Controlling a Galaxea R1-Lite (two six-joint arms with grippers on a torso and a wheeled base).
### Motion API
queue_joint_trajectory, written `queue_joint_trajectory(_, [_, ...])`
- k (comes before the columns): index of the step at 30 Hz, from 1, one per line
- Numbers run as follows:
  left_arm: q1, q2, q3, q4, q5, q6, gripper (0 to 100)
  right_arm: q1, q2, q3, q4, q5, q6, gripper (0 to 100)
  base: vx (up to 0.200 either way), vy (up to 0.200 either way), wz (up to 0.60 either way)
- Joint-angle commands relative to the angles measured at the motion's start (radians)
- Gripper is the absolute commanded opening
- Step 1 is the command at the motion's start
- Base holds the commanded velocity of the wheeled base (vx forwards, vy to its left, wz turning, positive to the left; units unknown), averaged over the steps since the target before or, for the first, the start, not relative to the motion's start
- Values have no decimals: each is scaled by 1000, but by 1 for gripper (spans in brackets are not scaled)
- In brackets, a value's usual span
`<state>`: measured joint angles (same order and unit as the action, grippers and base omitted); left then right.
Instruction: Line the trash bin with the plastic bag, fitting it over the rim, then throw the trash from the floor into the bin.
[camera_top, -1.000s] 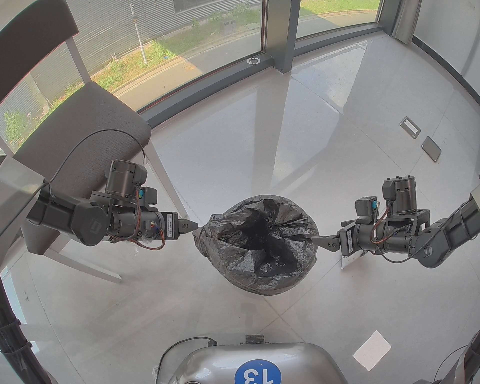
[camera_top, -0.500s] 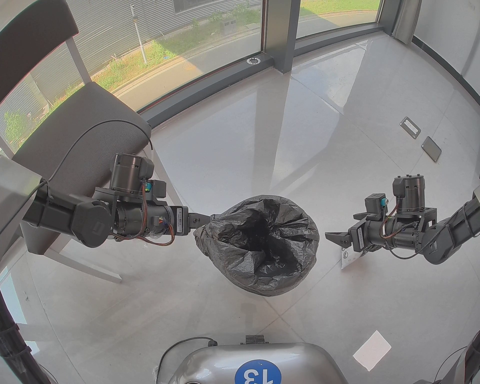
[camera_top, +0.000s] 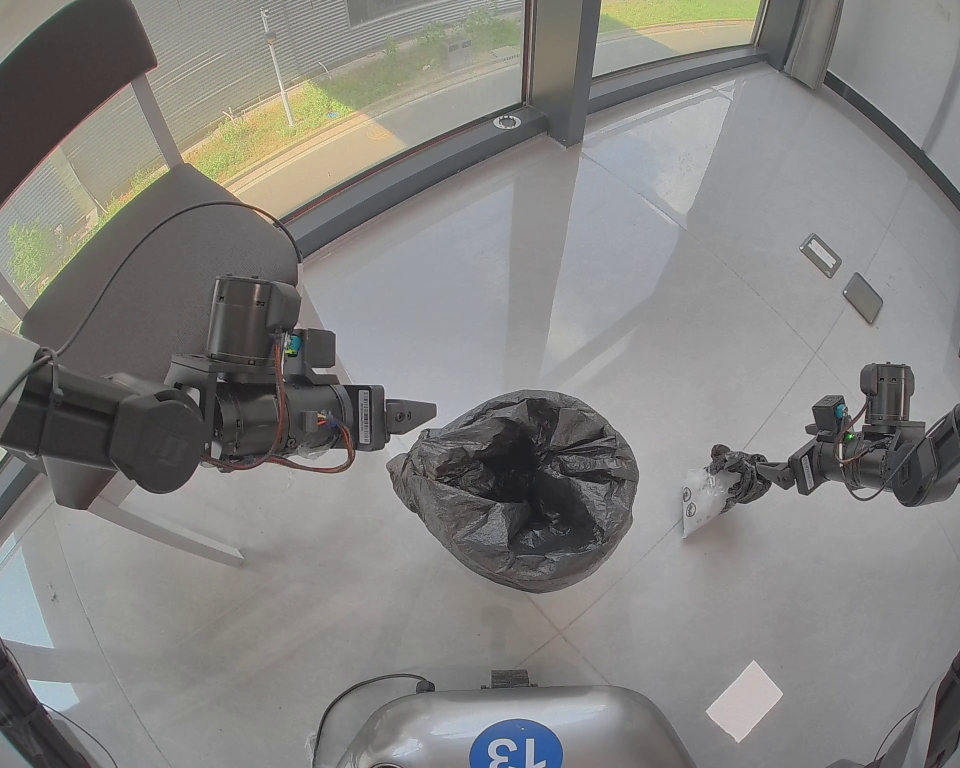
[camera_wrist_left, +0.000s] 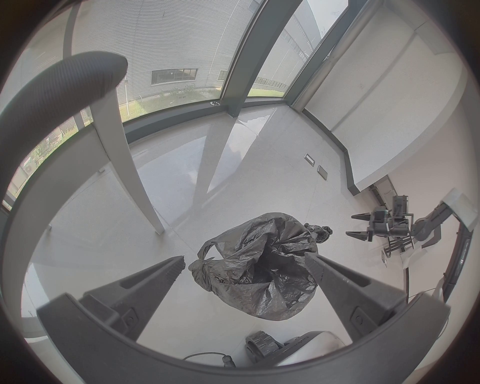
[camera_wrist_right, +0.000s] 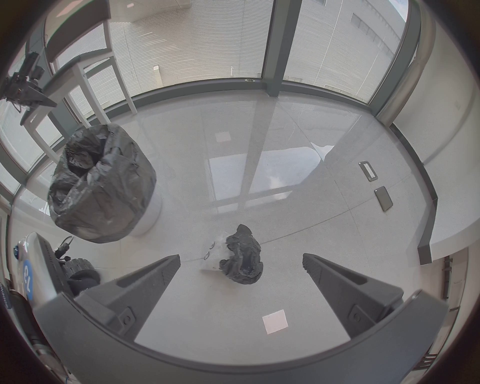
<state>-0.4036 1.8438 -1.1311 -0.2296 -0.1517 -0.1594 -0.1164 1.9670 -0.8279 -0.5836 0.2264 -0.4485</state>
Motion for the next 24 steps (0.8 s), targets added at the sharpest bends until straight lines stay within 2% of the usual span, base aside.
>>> queue_joint_trajectory(1, [-4,-69,17,-2,0,0,100,-62,119,-80,1,4,-22,100,0,0,0])
queue_joint_trajectory(10, [-3,-132,57,-2,1,1,100,-22,279,-223,10,4,4,100,0,0,0])
queue_joint_trajectory(24, [-3,-179,96,-11,1,1,100,-25,518,-430,10,-2,34,100,0,0,0])
